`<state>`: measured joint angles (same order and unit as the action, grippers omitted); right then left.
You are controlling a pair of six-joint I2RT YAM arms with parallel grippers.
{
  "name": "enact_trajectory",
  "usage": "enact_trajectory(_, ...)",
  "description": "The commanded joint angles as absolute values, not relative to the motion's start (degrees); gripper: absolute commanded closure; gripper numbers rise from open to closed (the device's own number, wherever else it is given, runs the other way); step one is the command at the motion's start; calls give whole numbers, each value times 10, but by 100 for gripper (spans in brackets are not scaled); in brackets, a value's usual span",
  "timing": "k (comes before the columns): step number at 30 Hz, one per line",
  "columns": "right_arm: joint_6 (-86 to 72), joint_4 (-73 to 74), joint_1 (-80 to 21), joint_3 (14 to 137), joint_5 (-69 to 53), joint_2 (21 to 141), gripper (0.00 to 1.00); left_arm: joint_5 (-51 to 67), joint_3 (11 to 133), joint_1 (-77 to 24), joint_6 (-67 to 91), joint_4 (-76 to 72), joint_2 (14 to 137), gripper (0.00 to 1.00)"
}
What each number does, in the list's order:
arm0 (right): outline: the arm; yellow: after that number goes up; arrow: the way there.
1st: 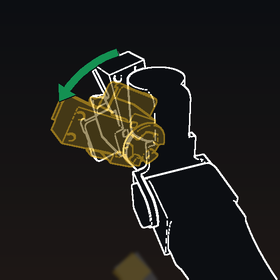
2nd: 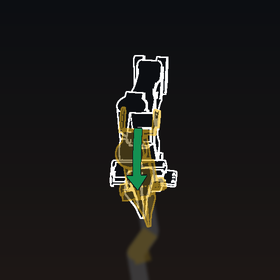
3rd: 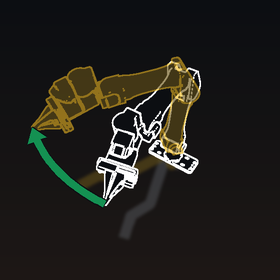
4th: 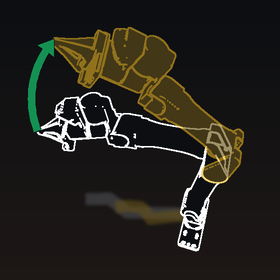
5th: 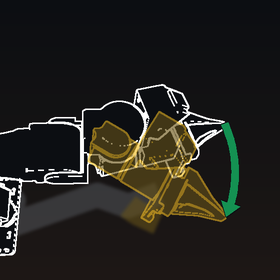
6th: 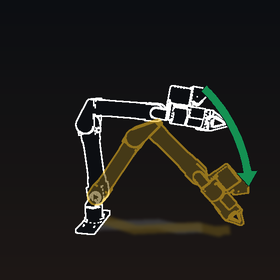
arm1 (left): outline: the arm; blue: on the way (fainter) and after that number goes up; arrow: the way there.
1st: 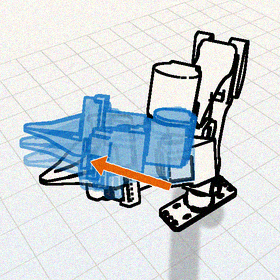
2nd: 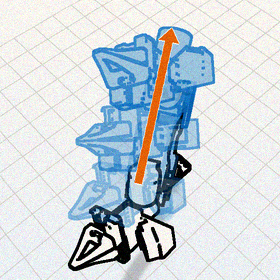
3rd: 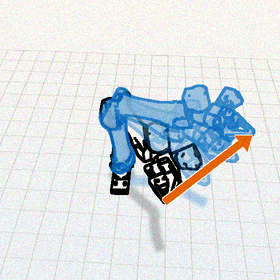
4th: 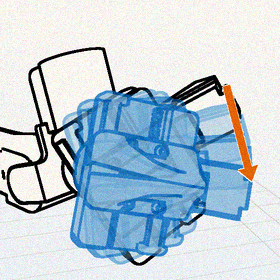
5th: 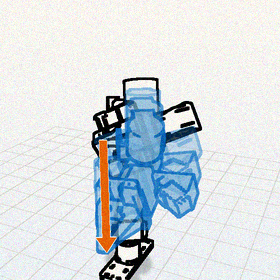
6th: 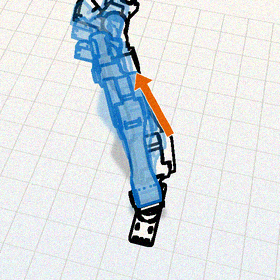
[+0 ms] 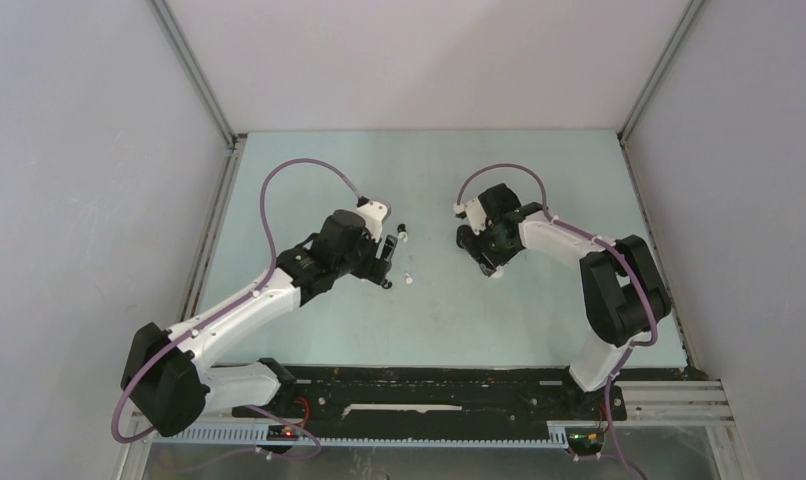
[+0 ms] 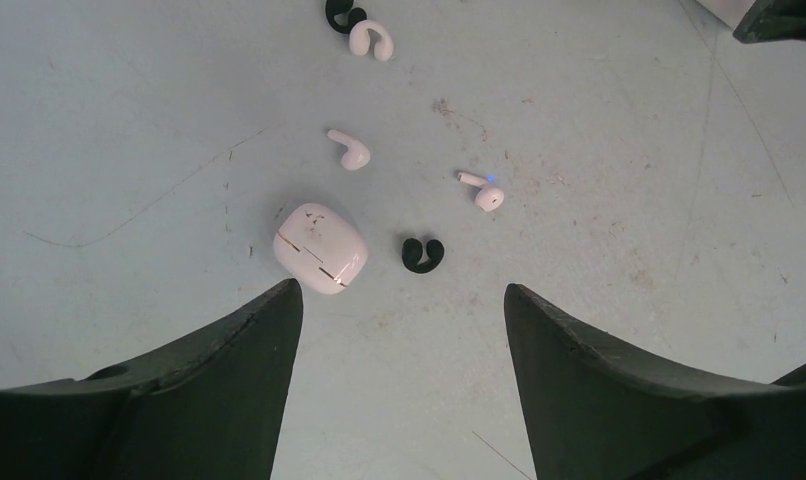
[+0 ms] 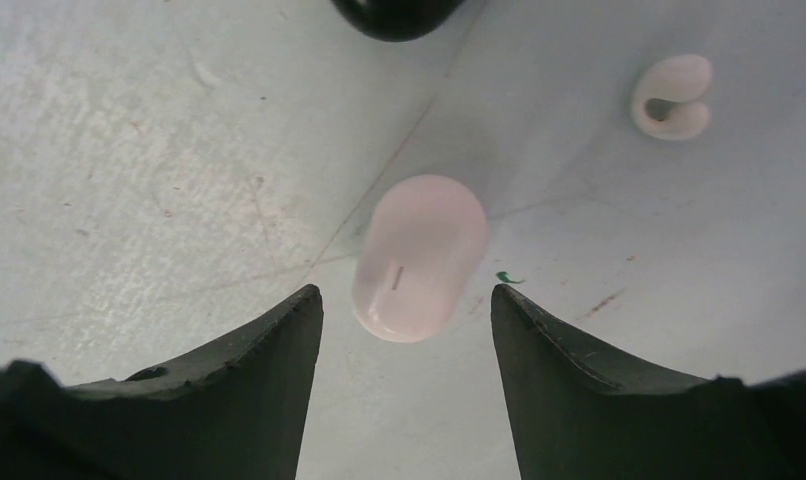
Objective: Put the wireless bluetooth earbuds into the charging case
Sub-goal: Adjust the charging case at the center of the board, then pick up the charging case from the center of the board, then pass from the right arm to the left
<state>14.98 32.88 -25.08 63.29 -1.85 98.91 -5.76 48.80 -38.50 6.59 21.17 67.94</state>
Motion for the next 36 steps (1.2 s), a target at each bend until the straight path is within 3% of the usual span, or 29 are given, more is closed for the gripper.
enact_trajectory(1,148,325,-259,629,-47,999,34,-49,512,-388,69,210,680,20)
enact_trajectory(7,145,319,-259,629,-12,1020,38,-47,512,-388,69,210,681,20)
enact_trajectory(18,168,318,-255,613,-55,979,66,-38,524,-388,98,215,695,19)
enact_trajectory(23,201,335,-261,598,-176,878,68,55,529,-387,177,177,682,14)
enact_trajectory(29,269,371,-300,563,-301,741,68,201,508,-386,320,76,666,15)
enact_trajectory(36,334,358,-387,506,-245,650,66,359,445,-388,472,-78,695,26)
